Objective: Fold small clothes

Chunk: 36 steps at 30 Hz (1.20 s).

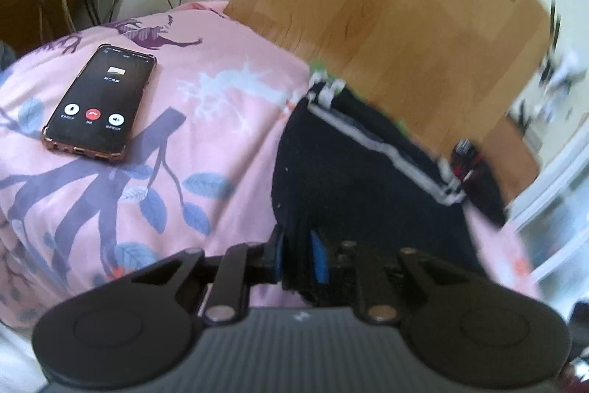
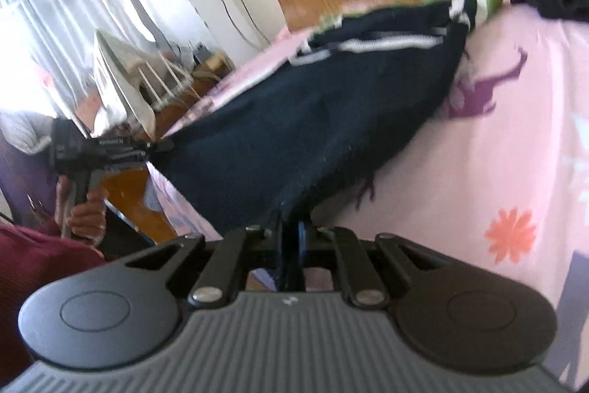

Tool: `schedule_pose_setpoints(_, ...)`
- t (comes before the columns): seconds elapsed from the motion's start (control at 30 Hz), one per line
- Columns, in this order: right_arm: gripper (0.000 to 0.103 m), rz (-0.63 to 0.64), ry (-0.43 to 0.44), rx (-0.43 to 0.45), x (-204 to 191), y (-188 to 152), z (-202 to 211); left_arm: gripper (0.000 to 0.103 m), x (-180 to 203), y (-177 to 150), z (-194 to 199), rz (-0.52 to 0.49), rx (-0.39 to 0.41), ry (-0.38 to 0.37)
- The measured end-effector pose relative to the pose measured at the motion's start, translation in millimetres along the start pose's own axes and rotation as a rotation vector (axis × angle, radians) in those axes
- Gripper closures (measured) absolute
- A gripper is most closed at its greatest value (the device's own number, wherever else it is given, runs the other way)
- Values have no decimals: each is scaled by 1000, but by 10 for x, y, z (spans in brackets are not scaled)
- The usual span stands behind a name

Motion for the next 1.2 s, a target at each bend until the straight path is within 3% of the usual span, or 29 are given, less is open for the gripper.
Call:
schedule_pose_setpoints(0.2,93,-48,1,156,145,395,79,88,201,543,-119,11,52,-76)
schedule_pose_setpoints(0.33,92,-90,-86,268,470,920,79,83,531,1281,-662,-1,84,-67)
schedule_pose_setpoints(0.37,92,-158,-141,310,611,1080,40,65,626,1438,-837,-22,115,-40)
schedule_pose_setpoints(0.4,91,-251,-190,347,776,1237,-22,36,686,1551,-1006,-45,136,5)
schedule_pose_setpoints(0.43,86,-326,-235,367,944,1363,-94,33,719,1645,-1188,-42,140,66)
schedule_pose_setpoints(0.5,81,-394,-356,323,1088,1448,-151,47,665,1693,-1460,0,60,142)
schedule_pose_setpoints(0.57,76,-336,-331,327,1052,1287,-18,40,525,1570,-1491,-9,32,114)
schedule_pose_setpoints(0.63,49,-269,-322,310,973,1055,117,33,376,1449,-1440,7,37,154)
schedule_pose_setpoints(0.8,48,-310,-265,232,1042,695,90,29,125,1332,-1464,114,-22,92)
schedule_pose_setpoints(0.9,48,-325,-264,223,1062,651,-46,21,252,1405,-1552,76,-4,130)
schedule_pose_setpoints(1.03,48,-311,-271,232,957,678,-127,21,372,1576,-1661,0,22,188)
schedule_pose_setpoints(1.1,48,-285,-285,240,902,694,-156,26,427,1607,-1724,-23,6,179)
schedule_pose_setpoints(1.2,48,-270,-296,254,904,731,-188,52,543,1606,-1865,-83,-37,176)
Point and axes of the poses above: each gripper's, at about its wrist camera, not at the fingertips, and z roughly against the way its jaws point, x to its right, y to its top, the point moved 1 cm from there along -z, roughly the way its jaws point, and after that the axes turned 7 degrees about -x, right-handed, at the moved point
